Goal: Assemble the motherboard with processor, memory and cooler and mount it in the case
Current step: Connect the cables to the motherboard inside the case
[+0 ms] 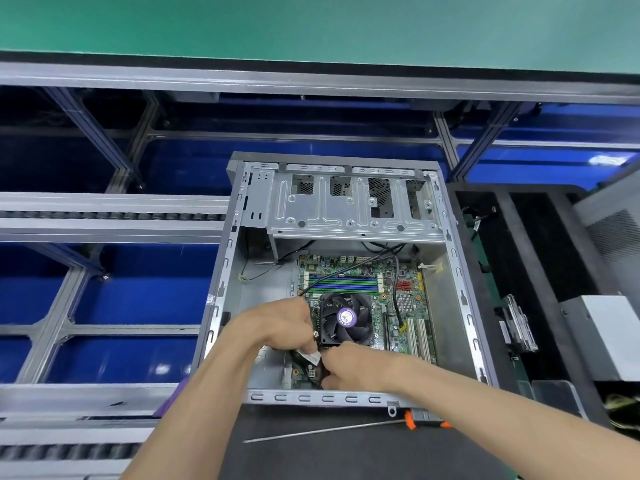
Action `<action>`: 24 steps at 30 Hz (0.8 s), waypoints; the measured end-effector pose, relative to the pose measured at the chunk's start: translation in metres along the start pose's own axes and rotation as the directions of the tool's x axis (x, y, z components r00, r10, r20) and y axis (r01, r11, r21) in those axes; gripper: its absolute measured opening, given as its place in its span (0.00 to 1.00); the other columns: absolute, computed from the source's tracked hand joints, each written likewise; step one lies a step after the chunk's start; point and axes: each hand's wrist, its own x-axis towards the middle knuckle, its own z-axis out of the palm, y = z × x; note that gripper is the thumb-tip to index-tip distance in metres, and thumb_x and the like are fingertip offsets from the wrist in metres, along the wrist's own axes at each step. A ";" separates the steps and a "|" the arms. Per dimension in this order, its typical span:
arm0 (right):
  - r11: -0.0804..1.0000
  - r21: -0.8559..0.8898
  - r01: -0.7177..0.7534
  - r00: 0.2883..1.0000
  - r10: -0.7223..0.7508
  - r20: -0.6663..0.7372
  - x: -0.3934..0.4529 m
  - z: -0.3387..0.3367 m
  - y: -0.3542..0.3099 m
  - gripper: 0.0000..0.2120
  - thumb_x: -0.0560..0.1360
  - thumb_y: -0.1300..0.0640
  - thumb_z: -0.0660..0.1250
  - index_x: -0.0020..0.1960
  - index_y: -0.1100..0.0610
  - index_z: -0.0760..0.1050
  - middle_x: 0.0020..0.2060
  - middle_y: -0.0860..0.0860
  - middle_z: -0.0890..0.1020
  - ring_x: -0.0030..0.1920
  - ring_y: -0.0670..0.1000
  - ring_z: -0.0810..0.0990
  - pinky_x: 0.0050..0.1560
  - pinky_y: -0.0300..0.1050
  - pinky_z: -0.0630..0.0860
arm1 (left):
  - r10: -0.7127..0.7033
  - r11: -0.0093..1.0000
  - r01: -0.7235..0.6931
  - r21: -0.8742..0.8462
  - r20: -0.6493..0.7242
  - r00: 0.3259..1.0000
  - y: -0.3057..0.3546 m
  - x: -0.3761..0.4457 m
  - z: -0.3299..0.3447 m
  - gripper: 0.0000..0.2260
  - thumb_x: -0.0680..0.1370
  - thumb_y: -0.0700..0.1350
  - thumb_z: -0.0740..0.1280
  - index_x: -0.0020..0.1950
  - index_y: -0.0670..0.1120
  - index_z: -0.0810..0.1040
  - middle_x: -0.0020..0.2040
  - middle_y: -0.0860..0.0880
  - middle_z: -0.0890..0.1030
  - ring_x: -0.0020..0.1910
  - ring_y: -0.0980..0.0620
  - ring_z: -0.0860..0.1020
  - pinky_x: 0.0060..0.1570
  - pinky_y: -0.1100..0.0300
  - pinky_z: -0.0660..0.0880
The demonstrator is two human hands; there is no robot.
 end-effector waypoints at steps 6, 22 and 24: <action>1.000 -0.026 -0.011 1.000 0.010 -0.005 0.007 0.002 -0.005 0.13 0.82 0.59 0.60 0.50 0.71 0.74 0.49 0.69 0.80 0.48 0.65 0.78 0.40 0.49 0.67 | -0.013 1.000 0.013 -0.002 -0.012 1.000 -0.002 0.001 0.001 0.04 0.70 0.44 0.71 0.39 0.48 0.76 0.34 0.48 0.71 0.32 0.49 0.67 0.32 0.59 0.63; 0.997 0.063 -0.042 0.999 0.040 0.032 -0.002 -0.002 0.003 0.11 0.80 0.64 0.58 0.53 0.71 0.74 0.49 0.67 0.80 0.44 0.60 0.75 0.40 0.51 0.69 | -0.036 0.999 0.036 -0.041 0.004 0.999 0.002 -0.005 -0.002 0.05 0.65 0.41 0.68 0.36 0.49 0.73 0.33 0.48 0.69 0.32 0.49 0.66 0.32 0.59 0.61; 0.996 0.086 -0.038 0.999 0.034 0.042 -0.004 -0.003 0.003 0.11 0.81 0.61 0.60 0.54 0.70 0.72 0.48 0.65 0.79 0.43 0.56 0.73 0.40 0.47 0.67 | -0.061 0.997 0.060 -0.056 -0.010 0.998 0.003 -0.007 -0.004 0.04 0.66 0.42 0.68 0.37 0.48 0.73 0.33 0.49 0.70 0.32 0.50 0.66 0.32 0.59 0.60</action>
